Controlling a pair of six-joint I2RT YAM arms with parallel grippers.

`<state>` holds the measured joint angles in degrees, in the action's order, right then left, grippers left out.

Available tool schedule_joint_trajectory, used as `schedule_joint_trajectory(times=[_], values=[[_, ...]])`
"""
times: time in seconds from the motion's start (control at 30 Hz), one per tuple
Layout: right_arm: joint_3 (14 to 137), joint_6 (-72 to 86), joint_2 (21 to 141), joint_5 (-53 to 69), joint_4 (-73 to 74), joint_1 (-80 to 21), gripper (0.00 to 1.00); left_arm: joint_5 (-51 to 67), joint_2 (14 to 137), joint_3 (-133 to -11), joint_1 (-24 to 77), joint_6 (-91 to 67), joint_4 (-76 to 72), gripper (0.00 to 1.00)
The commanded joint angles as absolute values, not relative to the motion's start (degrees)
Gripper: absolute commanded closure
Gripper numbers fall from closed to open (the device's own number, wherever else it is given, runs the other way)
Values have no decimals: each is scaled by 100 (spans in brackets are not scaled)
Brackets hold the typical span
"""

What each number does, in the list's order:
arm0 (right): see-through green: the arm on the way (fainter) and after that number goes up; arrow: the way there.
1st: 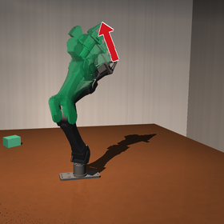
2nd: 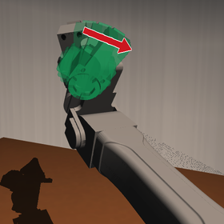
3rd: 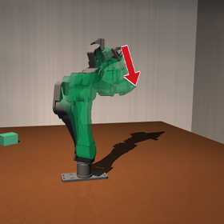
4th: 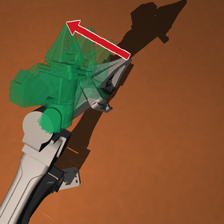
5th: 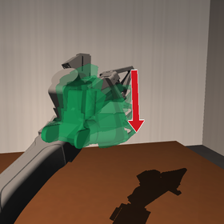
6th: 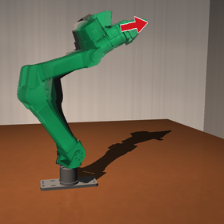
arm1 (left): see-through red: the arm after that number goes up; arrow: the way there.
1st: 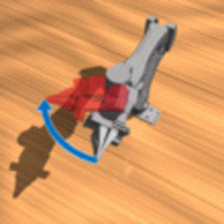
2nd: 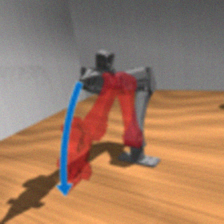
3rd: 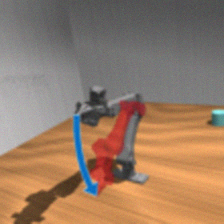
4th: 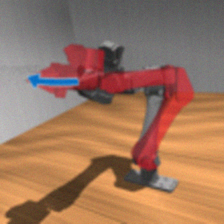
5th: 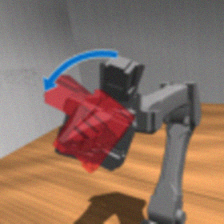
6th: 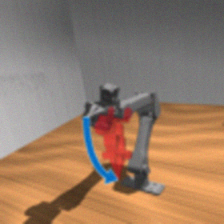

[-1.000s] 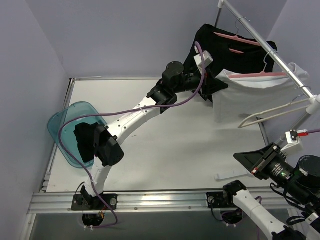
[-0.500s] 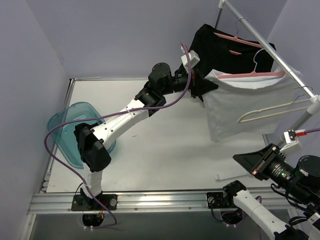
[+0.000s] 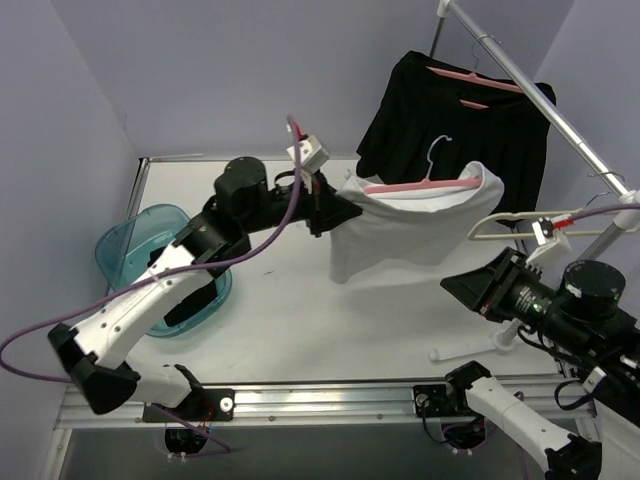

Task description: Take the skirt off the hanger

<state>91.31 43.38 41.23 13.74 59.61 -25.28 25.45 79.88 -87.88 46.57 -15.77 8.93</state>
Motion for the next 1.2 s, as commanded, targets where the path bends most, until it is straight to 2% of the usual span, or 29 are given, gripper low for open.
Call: schedule_joint_trajectory(times=[0.0, 0.23, 0.5, 0.83, 1.17], values=[[9105, 3859, 4569, 1765, 5222, -2558, 78, 2251, 7217, -8483, 4623, -1468, 1227, 98], [9395, 3894, 5088, 2136, 4422, -2496, 74, 1364, 6277, -8244, 4685, -1169, 2513, 98], [9413, 3824, 5642, 2198, 3788, -2496, 63, 958, 6346, -8613, 4685, -1589, 3524, 98], [9132, 3244, 6047, 2004, 3815, -2505, 54, 1229, 6390, -8394, 4693, -2285, 3235, 98], [8455, 3182, 6152, 2091, 3314, -2514, 54, 1494, 6258, -8148, 4702, -2505, 3235, 98]])
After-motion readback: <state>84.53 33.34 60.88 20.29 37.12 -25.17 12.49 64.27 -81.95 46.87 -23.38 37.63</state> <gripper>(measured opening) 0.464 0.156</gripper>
